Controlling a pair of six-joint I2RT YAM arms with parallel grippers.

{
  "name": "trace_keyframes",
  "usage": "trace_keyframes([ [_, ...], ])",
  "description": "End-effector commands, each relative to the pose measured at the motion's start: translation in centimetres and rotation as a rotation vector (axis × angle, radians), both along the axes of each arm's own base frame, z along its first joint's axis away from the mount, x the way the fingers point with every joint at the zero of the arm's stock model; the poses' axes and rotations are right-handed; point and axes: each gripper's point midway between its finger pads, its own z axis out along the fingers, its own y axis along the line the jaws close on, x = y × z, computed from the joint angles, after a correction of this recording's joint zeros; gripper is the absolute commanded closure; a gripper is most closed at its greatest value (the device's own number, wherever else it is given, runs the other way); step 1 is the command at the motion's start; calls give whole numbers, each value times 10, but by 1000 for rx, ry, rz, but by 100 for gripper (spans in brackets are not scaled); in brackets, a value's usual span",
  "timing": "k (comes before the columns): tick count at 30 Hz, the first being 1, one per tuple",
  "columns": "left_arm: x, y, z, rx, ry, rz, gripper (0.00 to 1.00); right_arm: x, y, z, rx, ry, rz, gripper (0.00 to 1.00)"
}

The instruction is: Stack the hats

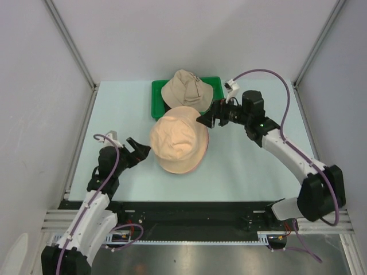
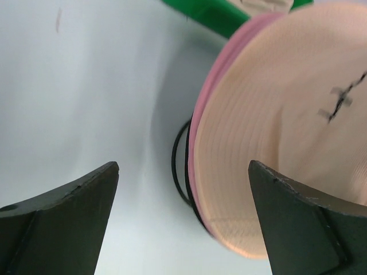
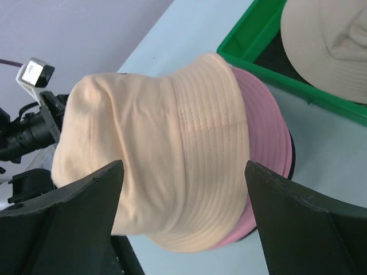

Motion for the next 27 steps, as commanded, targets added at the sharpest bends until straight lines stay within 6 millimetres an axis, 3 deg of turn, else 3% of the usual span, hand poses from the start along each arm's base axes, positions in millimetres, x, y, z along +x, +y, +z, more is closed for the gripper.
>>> trace_keyframes([
  [1,-20,-17,-4,-84,-16,-87,0,28,27,12,36,-114,131,8],
  [3,-26,-21,-6,-93,-24,-114,0,41,33,-1,35,-110,144,8],
  [6,-38,-34,-12,-139,-34,-197,1,49,37,-5,67,-123,167,8],
  [11,-50,-49,-11,-230,-99,-272,4,46,41,-4,135,-134,228,8],
  [15,-54,-52,-14,-241,-111,-294,4,45,43,-7,161,-119,261,18],
  [18,-56,-56,-19,-262,-99,-315,4,50,42,-20,140,-75,241,25],
  [24,-60,-66,-20,-309,-119,-377,8,60,41,-47,111,-10,197,29],
  [26,-60,-67,-17,-309,-133,-386,8,58,43,-47,127,-5,214,30],
  [27,-59,-67,-17,-308,-137,-383,8,56,44,-47,134,-6,222,35],
])
